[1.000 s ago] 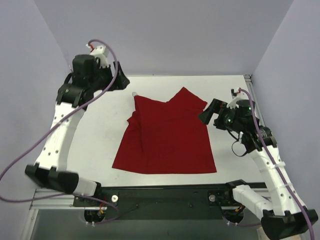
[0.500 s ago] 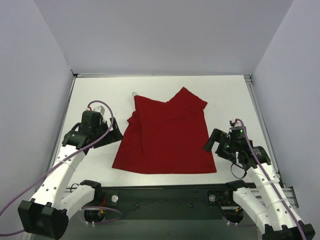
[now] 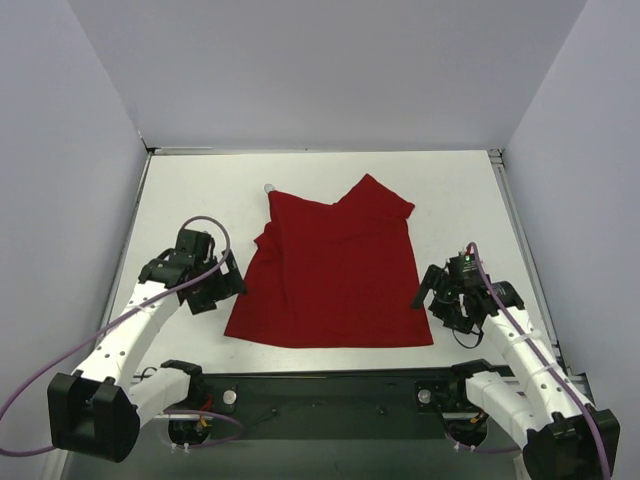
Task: Pin the brooch onto the clothing
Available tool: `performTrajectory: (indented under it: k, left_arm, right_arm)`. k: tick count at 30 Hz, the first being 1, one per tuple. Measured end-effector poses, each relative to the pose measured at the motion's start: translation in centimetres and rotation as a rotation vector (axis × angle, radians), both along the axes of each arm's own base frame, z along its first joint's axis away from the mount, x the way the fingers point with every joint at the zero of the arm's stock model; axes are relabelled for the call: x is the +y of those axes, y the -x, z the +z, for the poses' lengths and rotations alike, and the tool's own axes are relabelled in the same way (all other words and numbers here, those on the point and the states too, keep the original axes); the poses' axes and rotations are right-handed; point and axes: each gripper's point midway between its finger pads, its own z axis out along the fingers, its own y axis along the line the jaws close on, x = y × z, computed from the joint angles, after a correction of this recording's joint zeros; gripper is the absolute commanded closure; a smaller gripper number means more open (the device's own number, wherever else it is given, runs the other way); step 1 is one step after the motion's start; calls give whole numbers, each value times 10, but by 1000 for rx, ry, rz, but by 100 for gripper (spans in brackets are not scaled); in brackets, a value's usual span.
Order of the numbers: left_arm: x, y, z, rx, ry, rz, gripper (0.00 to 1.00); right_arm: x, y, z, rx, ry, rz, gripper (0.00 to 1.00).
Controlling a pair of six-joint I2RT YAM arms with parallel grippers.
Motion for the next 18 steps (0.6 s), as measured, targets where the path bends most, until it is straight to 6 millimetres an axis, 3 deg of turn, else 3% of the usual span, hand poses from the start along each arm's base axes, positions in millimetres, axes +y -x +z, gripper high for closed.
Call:
performTrajectory:
  k: [10, 18]
  left_arm:
    - [4, 25, -39, 139, 1, 89, 3]
    - [23, 27, -52, 188, -95, 198, 3]
  right_arm:
    - [-2, 14, -35, 93, -7, -65, 18]
    - [-1, 27, -57, 167, -13, -80, 24]
